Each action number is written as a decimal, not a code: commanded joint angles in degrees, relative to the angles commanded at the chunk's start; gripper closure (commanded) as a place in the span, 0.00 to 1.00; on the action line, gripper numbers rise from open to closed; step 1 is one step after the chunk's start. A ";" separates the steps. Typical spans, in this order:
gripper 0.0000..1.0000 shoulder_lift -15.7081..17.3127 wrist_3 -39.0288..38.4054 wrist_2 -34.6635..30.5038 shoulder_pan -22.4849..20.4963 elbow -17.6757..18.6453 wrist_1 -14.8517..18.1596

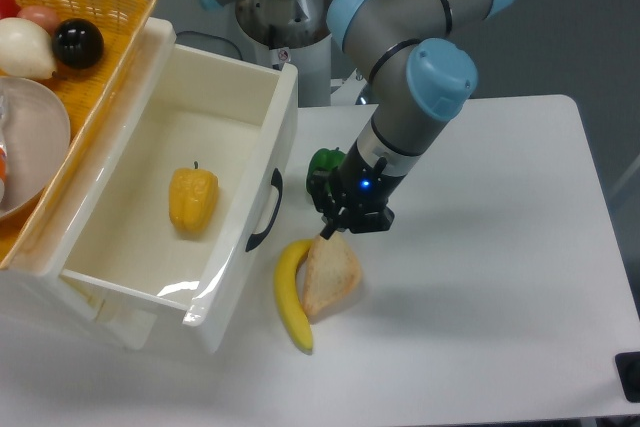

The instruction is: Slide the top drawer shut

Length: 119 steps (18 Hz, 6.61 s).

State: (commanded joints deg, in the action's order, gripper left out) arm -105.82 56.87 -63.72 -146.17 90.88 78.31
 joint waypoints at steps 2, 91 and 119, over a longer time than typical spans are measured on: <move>1.00 0.09 -0.09 0.00 0.62 0.00 0.88; 1.00 6.24 -7.73 4.57 15.83 4.04 5.98; 0.49 -0.69 8.24 -0.70 -10.62 -2.81 -1.66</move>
State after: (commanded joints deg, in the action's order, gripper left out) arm -106.52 65.11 -64.42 -156.79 88.07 76.65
